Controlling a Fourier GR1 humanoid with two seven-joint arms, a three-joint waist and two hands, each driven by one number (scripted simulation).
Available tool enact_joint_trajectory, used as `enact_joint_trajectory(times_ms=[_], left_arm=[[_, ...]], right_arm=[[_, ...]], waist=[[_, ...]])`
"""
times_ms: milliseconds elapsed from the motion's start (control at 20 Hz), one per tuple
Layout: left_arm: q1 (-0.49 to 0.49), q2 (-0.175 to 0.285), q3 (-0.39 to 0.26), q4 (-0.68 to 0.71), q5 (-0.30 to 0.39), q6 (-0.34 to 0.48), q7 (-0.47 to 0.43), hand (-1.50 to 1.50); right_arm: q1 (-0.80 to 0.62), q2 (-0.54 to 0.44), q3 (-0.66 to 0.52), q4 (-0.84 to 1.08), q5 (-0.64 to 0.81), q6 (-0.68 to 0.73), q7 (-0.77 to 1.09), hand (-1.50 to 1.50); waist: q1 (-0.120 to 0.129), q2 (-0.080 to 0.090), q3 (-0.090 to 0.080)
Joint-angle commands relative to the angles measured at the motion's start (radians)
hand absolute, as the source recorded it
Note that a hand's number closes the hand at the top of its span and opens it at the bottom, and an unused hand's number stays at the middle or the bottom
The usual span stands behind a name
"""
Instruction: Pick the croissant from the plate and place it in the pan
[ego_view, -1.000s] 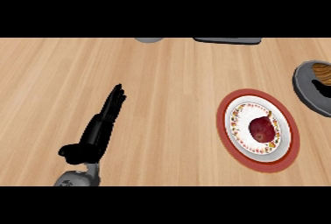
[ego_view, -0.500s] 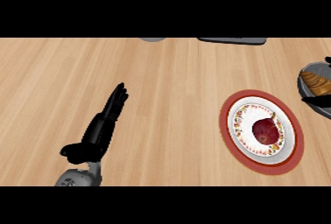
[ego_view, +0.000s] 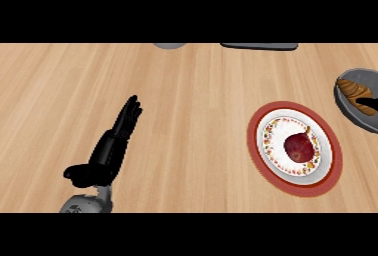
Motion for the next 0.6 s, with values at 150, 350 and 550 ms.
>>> enact_joint_trajectory(times_ms=[150, 350, 550], left_arm=[[0.026, 0.016, 0.031, 0.003, 0.021, -0.011, -0.023, 0.00], [0.022, 0.010, 0.025, -0.024, 0.008, 0.008, 0.008, 0.00], [0.039, 0.006, 0.014, -0.001, 0.000, 0.001, -0.028, 0.00]], right_arm=[[0.090, -0.109, -0.096, 0.049, -0.106, 0.267, -0.080, -1.50], [0.118, -0.160, -0.104, 0.066, -0.127, 0.488, -0.101, -1.50], [0.214, -0.157, -0.071, 0.036, -0.103, 0.577, -0.225, -1.50]], waist=[[-0.026, -0.005, 0.000], [-0.035, -0.014, -0.001], [-0.037, -0.012, -0.001]])
